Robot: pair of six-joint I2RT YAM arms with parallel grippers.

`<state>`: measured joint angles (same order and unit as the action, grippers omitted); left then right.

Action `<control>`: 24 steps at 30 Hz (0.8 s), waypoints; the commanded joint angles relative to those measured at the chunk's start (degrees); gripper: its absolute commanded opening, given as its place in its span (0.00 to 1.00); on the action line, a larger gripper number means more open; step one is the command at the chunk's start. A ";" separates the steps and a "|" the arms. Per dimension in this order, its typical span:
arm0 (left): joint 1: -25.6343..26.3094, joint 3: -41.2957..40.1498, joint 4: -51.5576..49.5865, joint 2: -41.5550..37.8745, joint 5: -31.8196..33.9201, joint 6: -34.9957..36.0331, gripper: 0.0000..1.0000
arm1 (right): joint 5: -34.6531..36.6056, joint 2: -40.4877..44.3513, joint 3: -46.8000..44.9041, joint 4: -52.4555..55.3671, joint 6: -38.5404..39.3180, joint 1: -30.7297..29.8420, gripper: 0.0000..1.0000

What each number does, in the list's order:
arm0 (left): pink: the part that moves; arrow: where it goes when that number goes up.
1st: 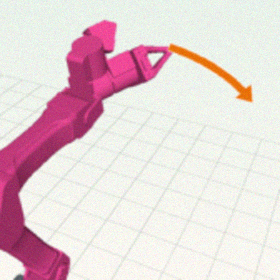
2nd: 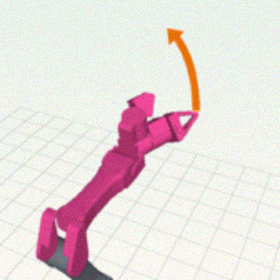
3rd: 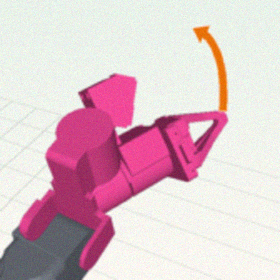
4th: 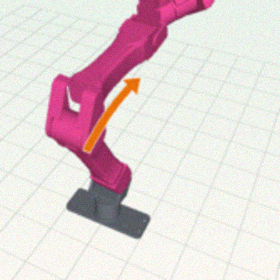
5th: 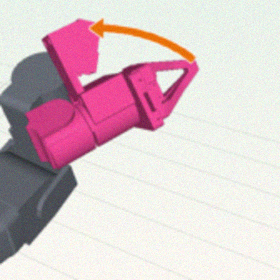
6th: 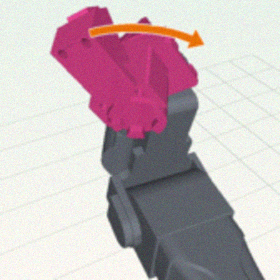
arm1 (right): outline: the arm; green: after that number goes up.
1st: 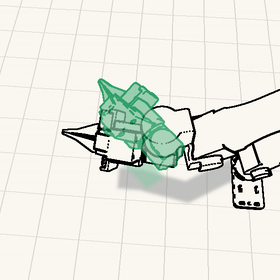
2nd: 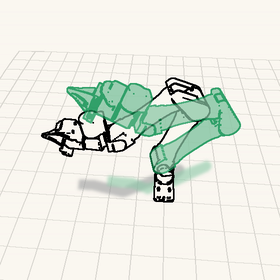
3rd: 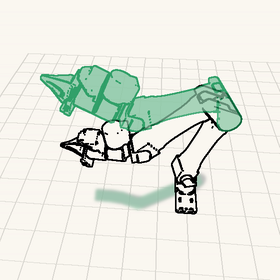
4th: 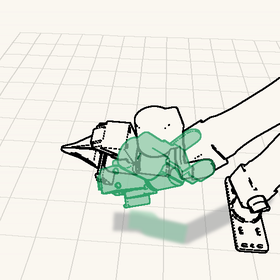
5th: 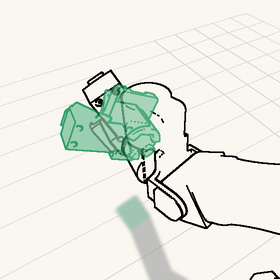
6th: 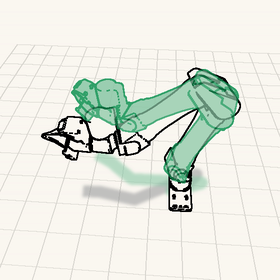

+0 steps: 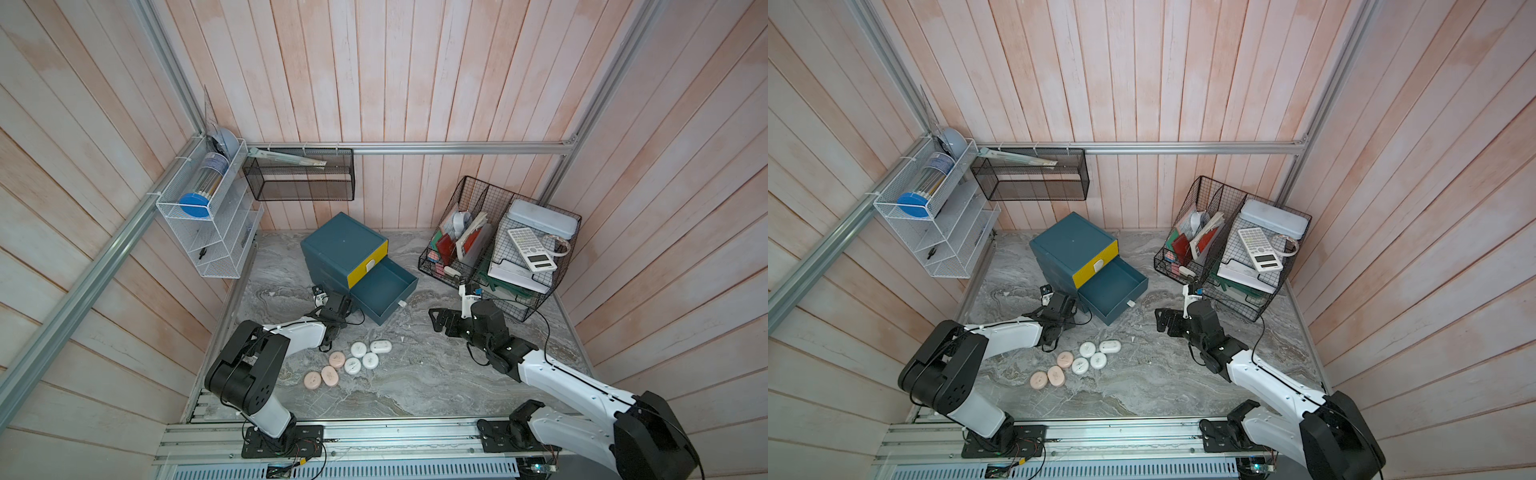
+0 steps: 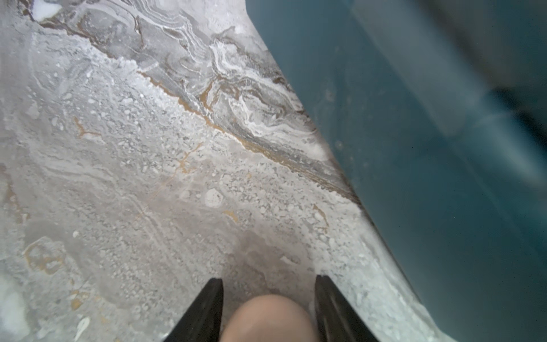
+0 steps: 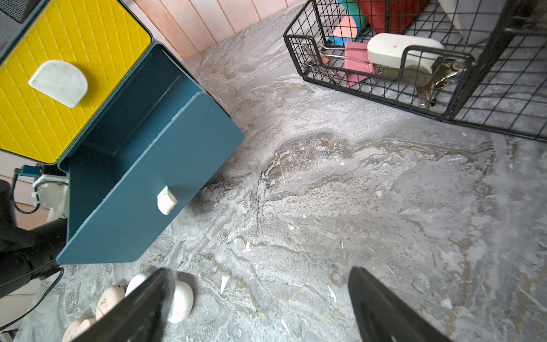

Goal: Put the bluetooth earphones in the drawer according to color
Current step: Pick up the Bluetooth earphone from the center of the board.

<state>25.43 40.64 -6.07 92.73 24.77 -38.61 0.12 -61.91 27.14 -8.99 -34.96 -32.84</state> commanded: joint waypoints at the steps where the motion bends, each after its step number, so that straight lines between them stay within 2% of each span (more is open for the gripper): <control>1: 1.38 -0.37 -2.48 -1.55 0.04 0.20 0.46 | -0.12 0.95 -0.72 -0.63 -0.55 0.28 0.98; 9: 2.15 -1.85 -3.03 -4.20 -0.24 -0.06 0.47 | -0.65 0.56 -0.90 -1.29 -0.89 0.22 0.98; 10: 2.13 -1.94 -2.90 -4.05 -0.25 -0.15 0.50 | -0.66 0.56 -0.86 -1.29 -0.89 0.25 0.98; 12: 2.13 -1.82 -2.94 -3.14 -0.17 -0.32 0.64 | -0.74 0.56 -0.90 -1.29 -0.90 0.21 0.98; 15: 2.13 -1.43 -2.85 -1.73 -0.78 -0.33 0.75 | -0.91 0.56 -0.81 -1.33 -0.90 0.27 0.98; 18: 2.30 -1.27 -2.05 -0.68 -1.98 -0.16 0.79 | -0.87 0.56 -0.86 -1.36 -0.90 0.20 0.98; 24: 3.29 -1.21 -1.38 1.55 -3.28 -0.32 0.79 | -1.09 -0.05 -0.93 -1.55 -1.03 0.21 0.98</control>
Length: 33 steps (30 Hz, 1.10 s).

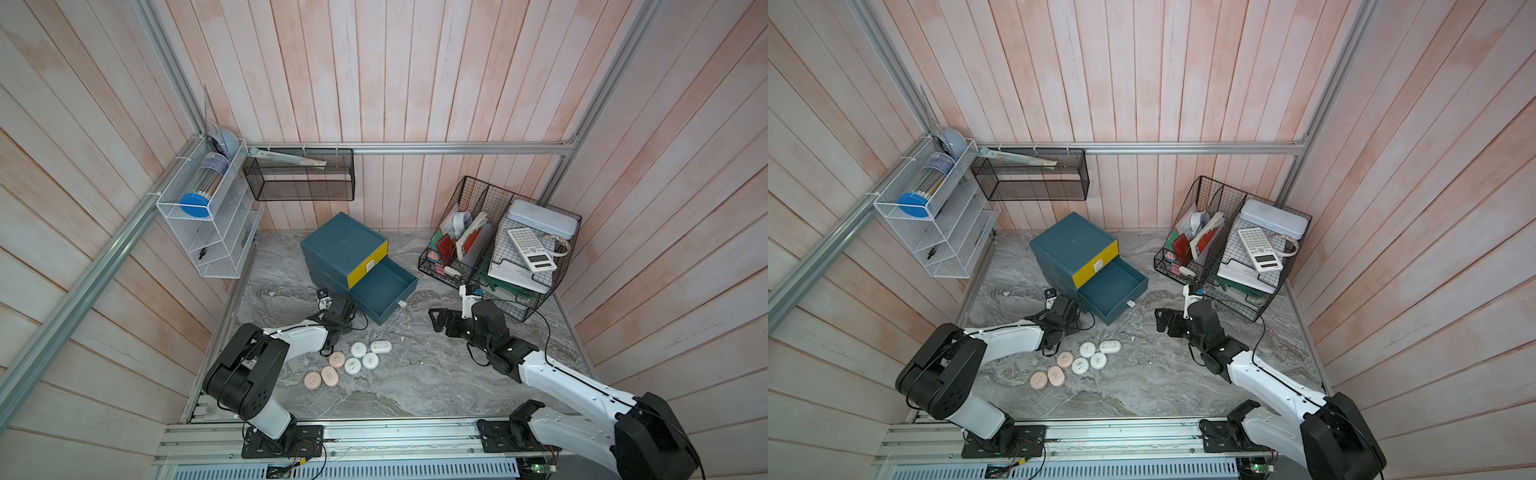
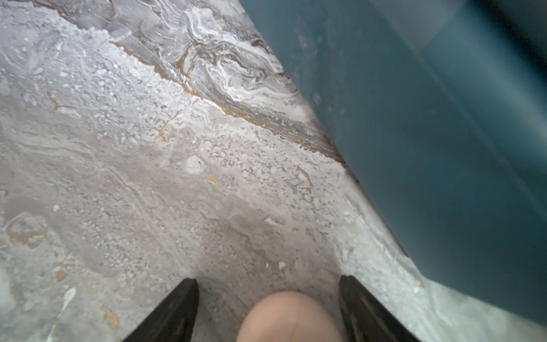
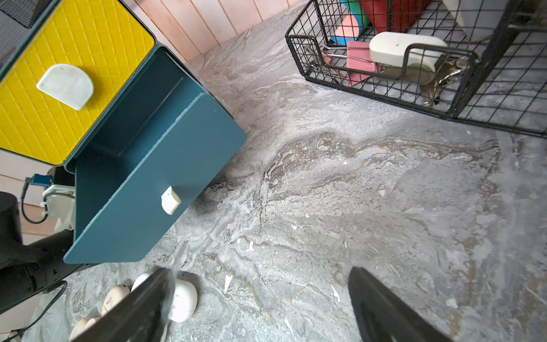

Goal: Put the bluetooth earphones in the drawer according to color
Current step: Pick up the Bluetooth earphone from the center of the board.

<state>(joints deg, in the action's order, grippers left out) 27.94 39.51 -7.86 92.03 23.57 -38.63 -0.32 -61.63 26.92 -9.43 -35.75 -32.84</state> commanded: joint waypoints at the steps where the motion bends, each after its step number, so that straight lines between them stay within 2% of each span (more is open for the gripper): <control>1: 1.01 -0.19 0.45 2.51 -2.04 -0.40 0.78 | -0.65 -0.33 -0.69 -1.11 -0.20 0.24 0.98; 6: 2.05 -0.66 -0.02 2.40 -1.04 -0.96 0.60 | -0.82 -0.42 -0.58 -1.10 -0.29 0.27 0.98; 17: 4.43 -0.71 -2.78 0.26 1.22 -1.54 0.59 | -0.95 -0.30 -0.69 -0.95 -0.46 0.24 0.98; 21: 4.54 -1.22 -2.21 0.52 0.35 -1.62 0.66 | -0.94 -0.16 -0.67 -0.94 -0.46 0.25 0.98; 25: 4.66 -1.53 -1.63 0.87 -0.52 -1.53 0.66 | -1.01 0.01 -0.72 -0.80 -0.46 0.23 0.98; 27: 4.83 -1.62 -1.42 0.87 -0.72 -1.46 0.63 | -1.05 0.10 -0.85 -0.81 -0.46 0.23 0.98; 31: 5.16 -1.58 -1.97 0.48 -0.54 -1.45 0.49 | -1.00 0.34 -0.99 -0.81 -0.55 0.23 0.98; 33: 5.44 -1.60 -2.71 -0.34 -0.22 -1.53 0.48 | -1.03 0.58 -1.08 -0.61 -0.55 0.19 0.98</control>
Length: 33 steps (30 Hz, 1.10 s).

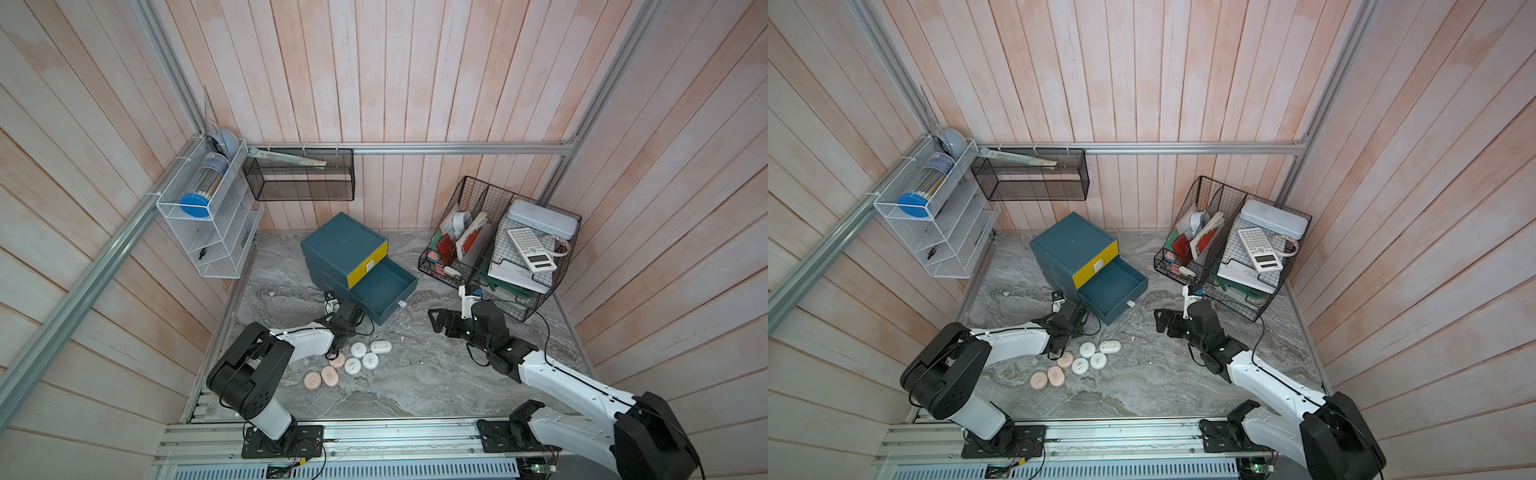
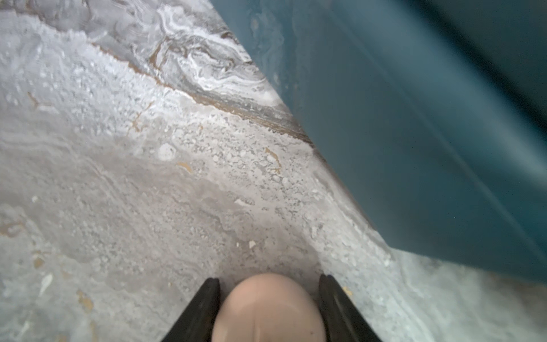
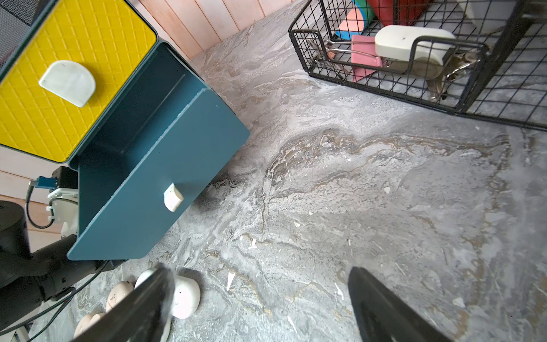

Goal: Put the bluetooth earphones in the drawer according to color
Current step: Pick up the Bluetooth earphone from the center of the board, then place the bluetooth earphone in the drawer.

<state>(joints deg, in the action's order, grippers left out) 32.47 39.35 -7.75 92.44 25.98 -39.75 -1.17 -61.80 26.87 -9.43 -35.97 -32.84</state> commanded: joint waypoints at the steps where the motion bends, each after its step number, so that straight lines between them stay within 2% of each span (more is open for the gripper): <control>1: 1.24 -1.48 -3.35 -1.42 -2.50 -0.51 0.48 | -0.16 0.93 -0.95 -0.55 -0.33 0.24 0.98; 12: 5.80 2.35 -13.02 -16.09 0.31 1.09 0.47 | 0.07 1.48 -1.08 -0.10 -0.33 0.26 0.98; 18: 11.48 8.11 -20.10 -21.55 2.93 3.29 0.46 | -0.42 0.48 -0.84 -0.17 -0.33 0.26 0.98; 24: 16.16 15.44 -23.88 -20.89 5.29 5.57 0.47 | 0.28 -0.59 -0.39 0.15 0.32 0.27 0.98; 33: 16.15 26.85 -20.48 -11.26 5.62 10.15 0.46 | 3.60 -0.70 0.49 2.67 1.26 0.42 0.98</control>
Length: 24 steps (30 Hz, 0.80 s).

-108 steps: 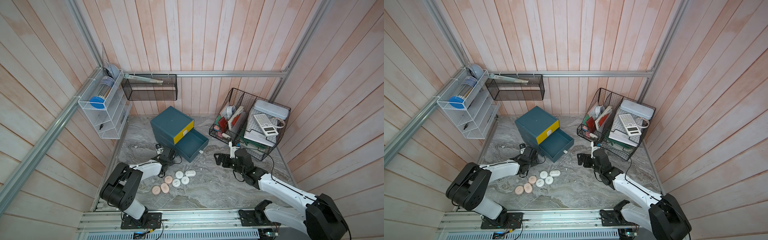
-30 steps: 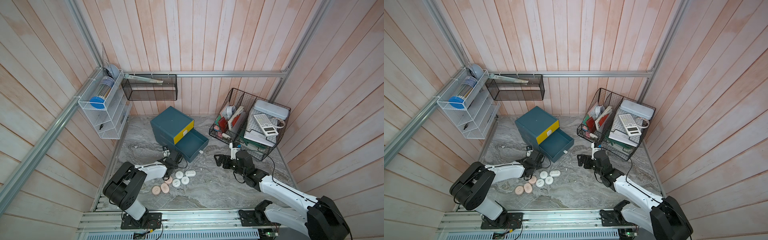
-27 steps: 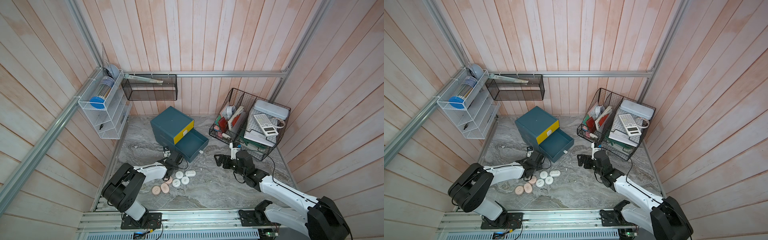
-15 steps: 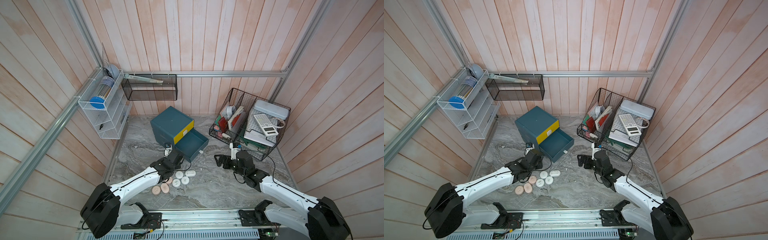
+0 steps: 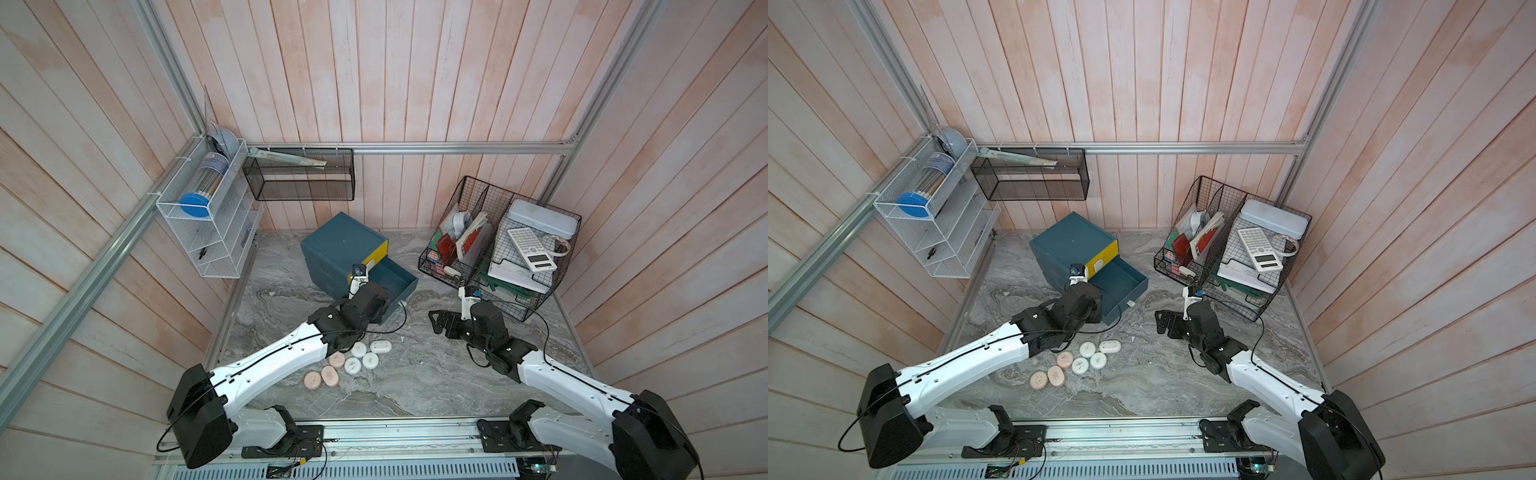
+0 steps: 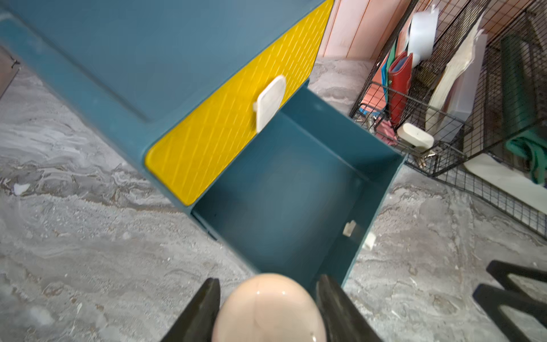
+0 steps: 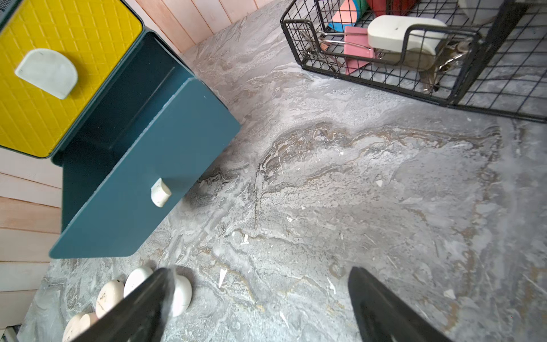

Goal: Put the bluetooth earphones in the drawer according to color
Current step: Place the bluetooth earphone in the drawer.

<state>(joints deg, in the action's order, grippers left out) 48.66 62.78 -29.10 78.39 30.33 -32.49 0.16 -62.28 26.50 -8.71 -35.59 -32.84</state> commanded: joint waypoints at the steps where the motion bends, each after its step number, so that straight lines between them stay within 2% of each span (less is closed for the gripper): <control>1: -0.19 4.74 1.37 4.07 1.77 3.60 0.46 | 2.76 -0.27 0.89 2.21 0.79 0.41 0.98; 5: -2.55 8.66 2.83 9.06 2.51 4.76 0.47 | 3.46 0.25 0.52 2.72 0.19 0.63 0.98; 9: -5.80 10.62 5.14 12.36 -1.11 4.95 0.46 | 3.68 1.48 0.98 4.51 0.04 0.76 0.98; 17: -7.20 15.39 5.45 18.76 -2.89 5.69 0.48 | 3.76 4.18 0.82 6.37 -0.34 1.68 0.98; 20: -8.54 16.22 5.52 20.04 -4.28 5.48 0.53 | 3.58 5.31 0.85 7.09 -0.77 2.07 0.98; 24: -9.29 17.94 4.76 21.01 -6.30 5.36 0.72 | 3.60 8.27 1.61 9.44 -1.78 2.60 0.98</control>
<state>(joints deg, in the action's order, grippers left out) 40.01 78.15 -24.67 98.87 25.71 -27.75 2.98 -56.23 26.50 -1.93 -36.25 -30.68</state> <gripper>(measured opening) 0.691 0.981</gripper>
